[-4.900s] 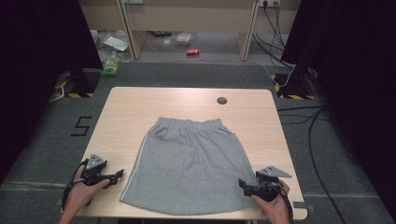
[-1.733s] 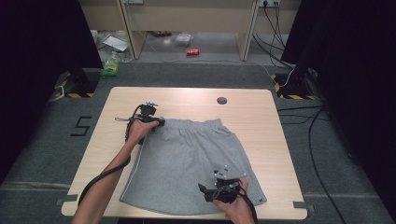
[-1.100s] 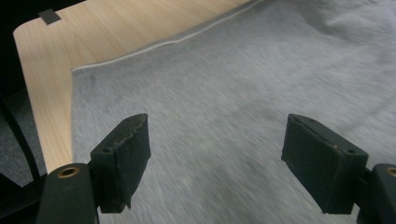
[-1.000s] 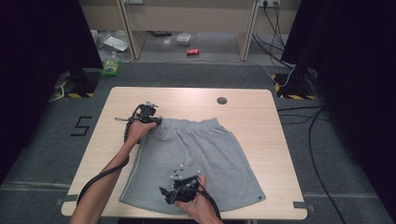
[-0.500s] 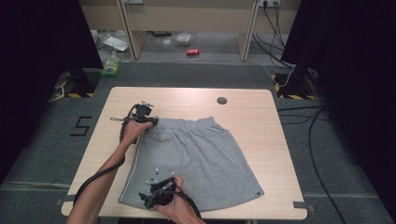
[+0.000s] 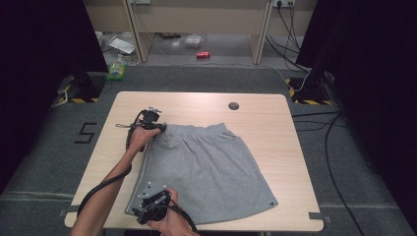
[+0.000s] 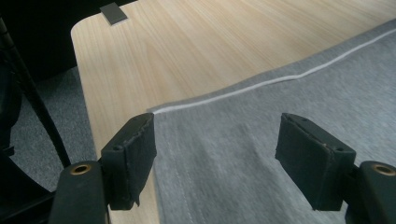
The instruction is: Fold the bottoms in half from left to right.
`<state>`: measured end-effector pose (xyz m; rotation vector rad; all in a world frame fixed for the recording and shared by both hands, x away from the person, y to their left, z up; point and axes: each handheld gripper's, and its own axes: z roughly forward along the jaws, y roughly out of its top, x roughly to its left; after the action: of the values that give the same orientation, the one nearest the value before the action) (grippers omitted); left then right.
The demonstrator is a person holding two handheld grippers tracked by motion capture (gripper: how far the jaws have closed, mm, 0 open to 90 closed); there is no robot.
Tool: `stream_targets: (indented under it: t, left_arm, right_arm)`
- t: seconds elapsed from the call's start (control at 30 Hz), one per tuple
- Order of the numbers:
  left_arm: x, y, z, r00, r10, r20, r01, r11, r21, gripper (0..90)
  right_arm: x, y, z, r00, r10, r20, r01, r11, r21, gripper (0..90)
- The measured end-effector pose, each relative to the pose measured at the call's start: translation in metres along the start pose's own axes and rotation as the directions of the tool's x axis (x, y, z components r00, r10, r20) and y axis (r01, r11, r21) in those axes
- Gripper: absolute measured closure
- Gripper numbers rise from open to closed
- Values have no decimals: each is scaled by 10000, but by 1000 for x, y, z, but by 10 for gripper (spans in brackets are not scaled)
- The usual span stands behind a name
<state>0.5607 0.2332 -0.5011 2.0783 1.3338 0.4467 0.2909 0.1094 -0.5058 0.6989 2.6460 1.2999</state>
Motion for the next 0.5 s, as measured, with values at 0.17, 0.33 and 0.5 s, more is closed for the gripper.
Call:
stream_targets:
  t: [0.17,0.33,0.5]
  left_arm:
    - [0,0,0,10000,7,-21,-7,10000,9,796]
    - [-1,0,0,10000,25,-35,-25,10000,32,796]
    - [-1,1,0,10000,71,-37,-71,10000,48,796]
  right_arm:
    - [4,4,8,9998,-193,-37,193,9998,55,295]
    - [14,8,16,9993,-315,-220,318,9994,155,303]
    - [22,8,24,9978,-460,-487,473,9985,261,325]
